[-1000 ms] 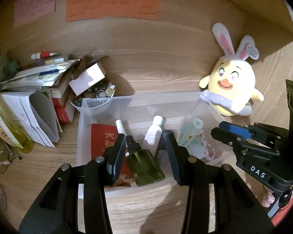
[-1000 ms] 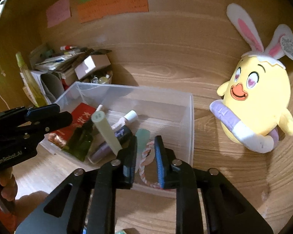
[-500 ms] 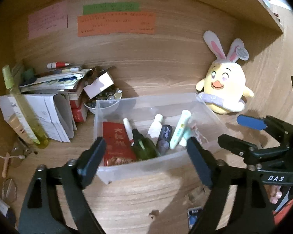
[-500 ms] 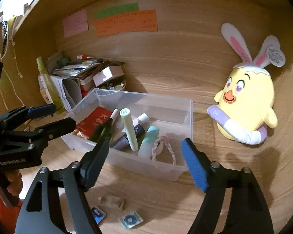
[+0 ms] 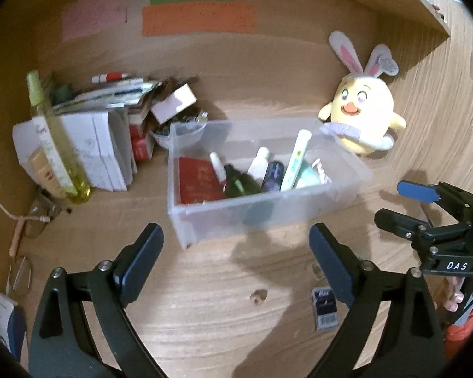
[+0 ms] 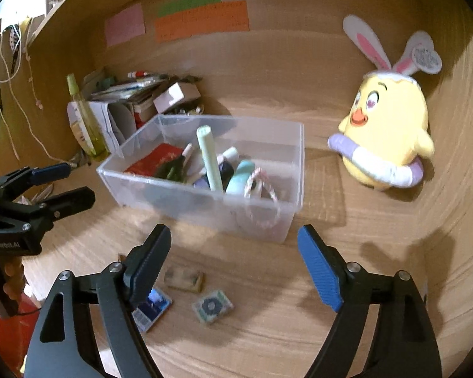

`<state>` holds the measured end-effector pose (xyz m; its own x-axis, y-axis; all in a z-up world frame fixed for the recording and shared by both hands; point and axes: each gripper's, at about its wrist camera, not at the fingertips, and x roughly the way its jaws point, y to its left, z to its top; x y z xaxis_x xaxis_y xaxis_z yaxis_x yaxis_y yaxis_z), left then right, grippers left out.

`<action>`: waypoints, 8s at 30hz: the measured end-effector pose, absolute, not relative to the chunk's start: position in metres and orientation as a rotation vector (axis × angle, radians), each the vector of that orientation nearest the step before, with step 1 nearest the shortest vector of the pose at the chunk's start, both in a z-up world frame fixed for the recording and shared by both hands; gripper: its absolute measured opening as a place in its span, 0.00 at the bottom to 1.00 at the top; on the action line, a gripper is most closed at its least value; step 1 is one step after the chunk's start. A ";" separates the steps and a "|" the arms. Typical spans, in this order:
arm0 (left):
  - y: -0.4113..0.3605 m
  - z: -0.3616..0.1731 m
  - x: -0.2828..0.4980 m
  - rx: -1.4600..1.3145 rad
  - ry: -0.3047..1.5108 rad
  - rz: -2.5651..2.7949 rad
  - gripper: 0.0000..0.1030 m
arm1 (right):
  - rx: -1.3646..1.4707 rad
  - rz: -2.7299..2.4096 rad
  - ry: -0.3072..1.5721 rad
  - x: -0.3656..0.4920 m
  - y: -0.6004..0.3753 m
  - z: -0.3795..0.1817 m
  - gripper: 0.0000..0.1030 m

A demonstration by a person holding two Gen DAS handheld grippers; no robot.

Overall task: Organize objects
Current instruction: 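Move both tools back toward the remaining items on the desk, then grasp the square green badge with the right tool while the left tool grasps the small brown bead, then carry the badge into the box with the right tool while the left tool drops the bead in, then open both tools and move them toward the wooden block and blue card, then grasp the wooden block with the right tool while the left tool grasps the blue Max card, then carry the wooden block with the right tool while the left tool carries the card over the box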

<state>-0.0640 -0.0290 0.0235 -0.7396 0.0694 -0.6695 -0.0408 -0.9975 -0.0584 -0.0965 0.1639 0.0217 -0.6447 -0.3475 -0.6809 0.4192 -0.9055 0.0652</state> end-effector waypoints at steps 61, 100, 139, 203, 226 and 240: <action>-0.014 -0.022 -0.055 -1.195 -0.072 2.762 0.12 | 1.093 -2.445 0.221 -0.083 0.154 -0.016 0.36; -0.061 0.027 -0.115 -1.021 -0.183 2.952 0.12 | 1.010 -2.554 0.149 -0.171 0.147 0.022 0.36; -0.048 0.020 -0.115 -1.034 -0.164 2.939 0.57 | 1.021 -2.578 0.162 -0.161 0.142 0.019 0.64; 0.036 -0.054 -0.048 -1.322 -0.093 2.582 0.83 | 1.177 -2.557 0.032 -0.103 0.180 -0.027 0.37; 0.037 -0.045 -0.047 -1.234 -0.003 2.677 0.26 | 1.118 -2.561 0.036 -0.093 0.172 -0.014 0.37; 0.000 -0.002 -0.054 -1.080 -0.117 2.825 0.26 | 1.014 -2.574 0.019 -0.090 0.164 0.015 0.37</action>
<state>-0.0539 0.0003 -0.0019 -0.7394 0.1349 -0.6597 -0.0797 -0.9904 -0.1132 -0.0898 0.1639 0.0145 -0.6709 -0.3360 -0.6610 0.3457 -0.9304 0.1220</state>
